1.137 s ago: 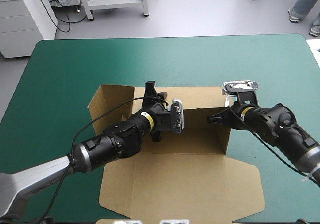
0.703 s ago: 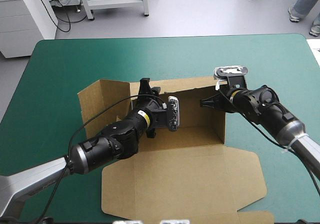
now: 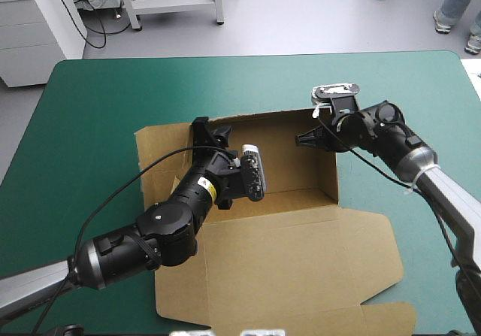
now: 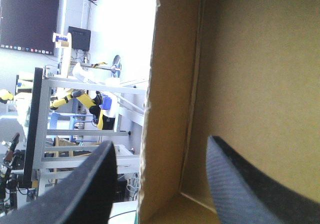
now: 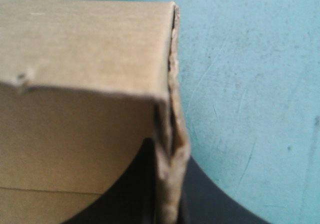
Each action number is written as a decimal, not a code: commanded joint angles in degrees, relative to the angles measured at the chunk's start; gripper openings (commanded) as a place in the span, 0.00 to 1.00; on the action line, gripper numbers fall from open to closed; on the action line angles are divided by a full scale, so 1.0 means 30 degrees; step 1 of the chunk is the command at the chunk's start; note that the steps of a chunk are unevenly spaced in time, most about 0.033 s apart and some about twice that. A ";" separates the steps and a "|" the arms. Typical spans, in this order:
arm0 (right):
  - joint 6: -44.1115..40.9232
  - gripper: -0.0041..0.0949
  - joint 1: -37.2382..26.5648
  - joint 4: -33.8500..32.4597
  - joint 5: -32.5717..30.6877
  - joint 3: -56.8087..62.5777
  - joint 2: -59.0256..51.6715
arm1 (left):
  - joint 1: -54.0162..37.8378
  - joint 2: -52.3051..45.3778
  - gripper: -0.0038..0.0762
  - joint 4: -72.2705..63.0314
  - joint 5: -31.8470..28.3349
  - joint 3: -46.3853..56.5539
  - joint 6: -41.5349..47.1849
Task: Fold the box
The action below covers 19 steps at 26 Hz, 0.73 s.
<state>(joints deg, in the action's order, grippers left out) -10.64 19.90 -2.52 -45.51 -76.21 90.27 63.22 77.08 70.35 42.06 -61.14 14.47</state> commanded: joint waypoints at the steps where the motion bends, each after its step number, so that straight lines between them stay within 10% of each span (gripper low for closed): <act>1: 0.1155 0.03 -0.0823 0.0168 -0.4629 -0.2690 0.0818 | -0.0626 -0.1259 0.53 -0.0910 0.0136 -0.0845 0.0038; 12: 0.2803 0.03 -0.1228 -0.0346 -0.8736 -0.9988 0.6821 | -0.0994 -0.3379 0.50 -0.7908 0.0614 -0.2371 -0.3421; 19: 0.2930 0.03 -0.1228 0.0449 -0.8736 -1.0184 0.8433 | -0.2490 -0.3865 0.13 -1.0987 0.3034 -0.2371 -0.5235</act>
<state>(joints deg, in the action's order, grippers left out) -4.09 16.45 -0.65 -67.38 -105.92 116.86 58.46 66.70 41.96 50.04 -66.39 1.17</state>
